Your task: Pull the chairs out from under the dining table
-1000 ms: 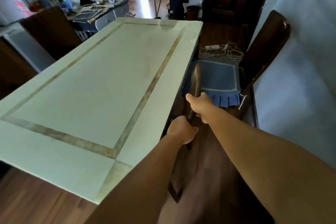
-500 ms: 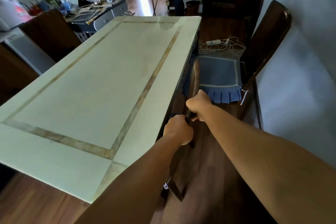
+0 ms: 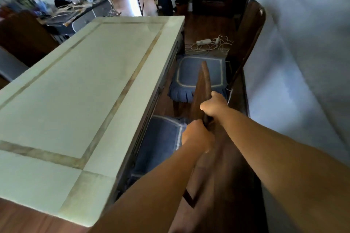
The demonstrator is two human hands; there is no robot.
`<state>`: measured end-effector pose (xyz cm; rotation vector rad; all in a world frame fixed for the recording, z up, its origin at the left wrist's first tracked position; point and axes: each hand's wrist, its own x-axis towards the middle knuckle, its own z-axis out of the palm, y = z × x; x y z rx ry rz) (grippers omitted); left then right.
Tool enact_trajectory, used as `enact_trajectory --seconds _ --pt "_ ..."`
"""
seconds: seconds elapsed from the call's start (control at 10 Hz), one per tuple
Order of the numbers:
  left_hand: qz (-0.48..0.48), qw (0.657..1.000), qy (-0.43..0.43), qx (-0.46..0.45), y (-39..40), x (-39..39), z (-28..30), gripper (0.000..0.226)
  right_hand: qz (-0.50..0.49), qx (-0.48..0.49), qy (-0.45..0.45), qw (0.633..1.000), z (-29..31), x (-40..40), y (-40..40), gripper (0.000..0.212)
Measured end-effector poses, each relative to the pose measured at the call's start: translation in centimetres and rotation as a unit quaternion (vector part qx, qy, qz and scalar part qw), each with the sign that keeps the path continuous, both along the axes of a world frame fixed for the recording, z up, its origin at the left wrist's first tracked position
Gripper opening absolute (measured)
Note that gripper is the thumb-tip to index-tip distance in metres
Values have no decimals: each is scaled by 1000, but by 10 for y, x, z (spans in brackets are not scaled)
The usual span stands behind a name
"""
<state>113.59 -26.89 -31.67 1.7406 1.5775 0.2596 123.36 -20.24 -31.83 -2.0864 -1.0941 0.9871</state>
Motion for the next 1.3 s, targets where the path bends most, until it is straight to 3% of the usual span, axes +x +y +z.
enact_trajectory --seconds 0.1,0.3,0.5,0.7,0.8,0.9,1.1,1.3 --pt "4 1000 -16 -10 -13 38 1 29 -9 -3 -24 1000 1 37 -14 33" --pt "-24 999 -24 -13 -42 107 1 32 -75 -11 -11 997 6 103 -50 62" --pt "-54 997 -48 -36 -72 169 1 33 -124 -11 22 992 13 165 -88 60" --pt "-63 996 -41 -52 -94 210 7 36 -163 5 33 986 11 207 -111 44" --pt "-67 996 -38 -53 -100 224 5 35 -176 6 37 984 9 220 -117 57" --pt "-65 996 -34 -54 -100 231 3 33 -177 5 36 984 8 225 -119 57" --pt "-80 990 -82 -78 -98 224 5 36 -151 -10 31 988 14 223 -121 39" --pt "-130 969 -142 -155 -96 207 9 52 -178 -2 56 982 21 221 -125 76"
